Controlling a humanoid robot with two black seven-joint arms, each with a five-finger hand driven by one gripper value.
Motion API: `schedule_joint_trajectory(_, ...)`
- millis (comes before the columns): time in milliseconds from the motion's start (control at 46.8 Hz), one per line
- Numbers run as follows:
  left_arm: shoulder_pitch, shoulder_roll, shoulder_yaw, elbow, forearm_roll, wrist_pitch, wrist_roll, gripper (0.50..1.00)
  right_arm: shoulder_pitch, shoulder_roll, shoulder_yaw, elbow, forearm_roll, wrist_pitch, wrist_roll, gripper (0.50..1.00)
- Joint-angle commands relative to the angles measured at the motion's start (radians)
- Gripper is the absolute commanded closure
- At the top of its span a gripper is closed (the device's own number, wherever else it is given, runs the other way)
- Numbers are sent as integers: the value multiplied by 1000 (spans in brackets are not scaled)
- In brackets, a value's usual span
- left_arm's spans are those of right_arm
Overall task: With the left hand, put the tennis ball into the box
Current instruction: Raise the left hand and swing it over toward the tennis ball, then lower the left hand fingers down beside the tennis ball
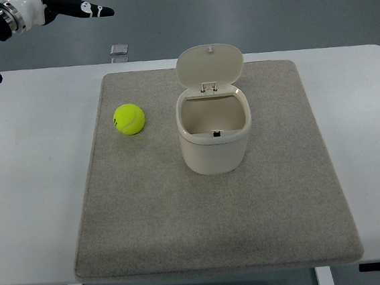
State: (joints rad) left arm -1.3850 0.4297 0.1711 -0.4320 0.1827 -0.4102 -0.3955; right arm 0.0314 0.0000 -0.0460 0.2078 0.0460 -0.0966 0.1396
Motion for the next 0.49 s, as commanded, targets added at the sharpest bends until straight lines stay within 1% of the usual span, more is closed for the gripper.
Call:
schedule_joint_trajectory(0, -8, -2, 37, 1, 8, -4, -2, 510, 1, 0, 0, -1, 0, 0, 0, 562)
schedule_joint_trajectory(214, -3, -52, 41, -2, 145, -7, 0, 510, -1, 0, 0, -1, 0, 0, 0, 562)
schedule_joint_trajectory(278, -5, -52, 41, -10, 169, -25, 0, 510, -1, 0, 0, -1, 0, 0, 0, 562)
schedule_joint_trajectory(342, -6, -54, 48, -36, 178, -52, 0, 510, 1, 0, 0, -1, 0, 0, 0, 562)
schedule_joint_trajectory(470, -2, -65, 142, -88, 179, -45, -2, 510, 1, 0, 0, -1, 0, 0, 0, 562)
